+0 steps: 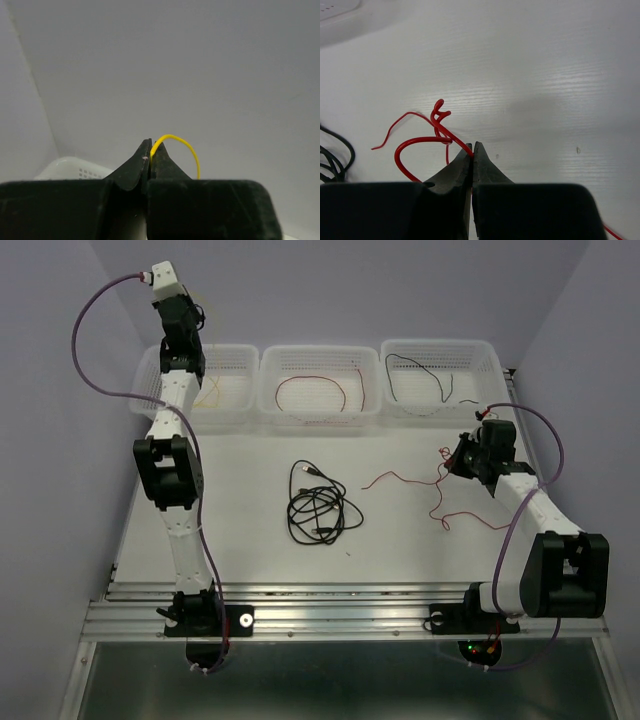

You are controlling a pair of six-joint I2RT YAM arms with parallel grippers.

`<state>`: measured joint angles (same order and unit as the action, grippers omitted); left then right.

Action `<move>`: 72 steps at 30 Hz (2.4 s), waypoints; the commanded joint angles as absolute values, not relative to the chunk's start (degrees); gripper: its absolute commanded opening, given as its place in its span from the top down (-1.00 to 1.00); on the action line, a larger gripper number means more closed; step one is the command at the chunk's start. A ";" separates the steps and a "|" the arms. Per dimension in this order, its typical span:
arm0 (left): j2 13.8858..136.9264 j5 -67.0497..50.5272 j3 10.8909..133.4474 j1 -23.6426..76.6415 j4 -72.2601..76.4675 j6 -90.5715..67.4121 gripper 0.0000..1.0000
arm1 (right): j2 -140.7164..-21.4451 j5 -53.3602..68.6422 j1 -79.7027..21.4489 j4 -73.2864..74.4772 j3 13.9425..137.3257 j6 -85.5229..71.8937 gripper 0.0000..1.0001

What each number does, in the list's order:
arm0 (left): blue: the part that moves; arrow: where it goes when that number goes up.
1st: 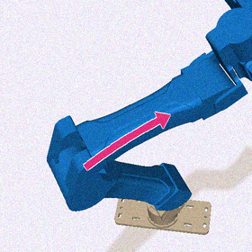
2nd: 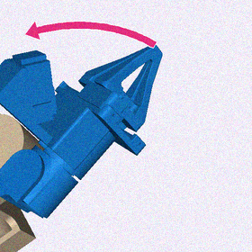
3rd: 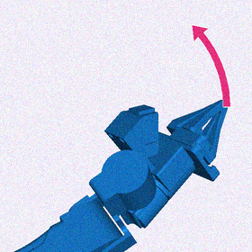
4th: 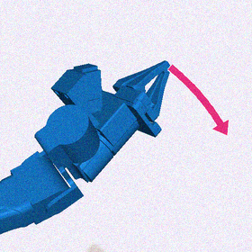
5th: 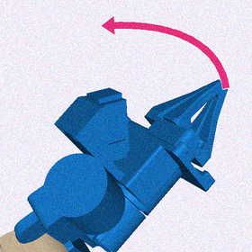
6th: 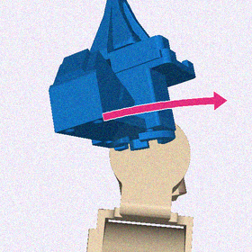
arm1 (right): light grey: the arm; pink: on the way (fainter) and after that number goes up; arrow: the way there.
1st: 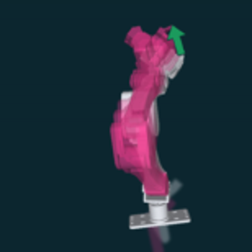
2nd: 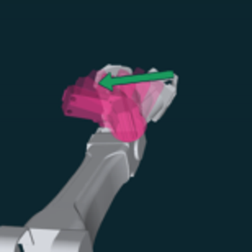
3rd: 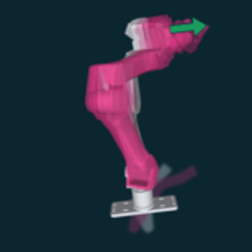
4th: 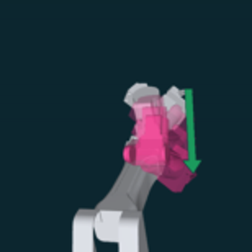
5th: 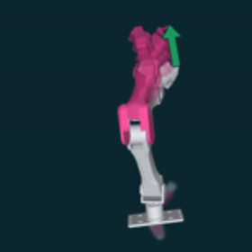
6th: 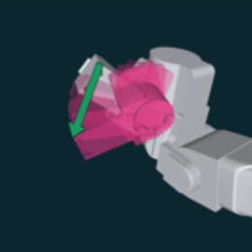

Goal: Untangle the cables

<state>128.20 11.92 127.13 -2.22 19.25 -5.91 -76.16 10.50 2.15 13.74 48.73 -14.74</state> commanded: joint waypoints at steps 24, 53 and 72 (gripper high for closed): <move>106.27 10.03 104.33 -3.78 5.90 -10.37 -0.97 | -73.47 15.03 -4.74 16.87 67.04 -11.70 0.99; 74.71 3.26 65.40 -3.78 6.24 -22.32 -0.97 | -122.35 4.32 -17.14 -30.92 144.81 -30.77 0.99; 76.55 1.32 61.27 -3.78 7.56 -22.41 -0.97 | -143.01 -8.35 -21.09 -27.68 141.70 -18.74 0.99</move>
<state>76.99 1.91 62.67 -3.49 4.64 -22.63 -144.75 -10.07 -19.70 -27.38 144.99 -24.14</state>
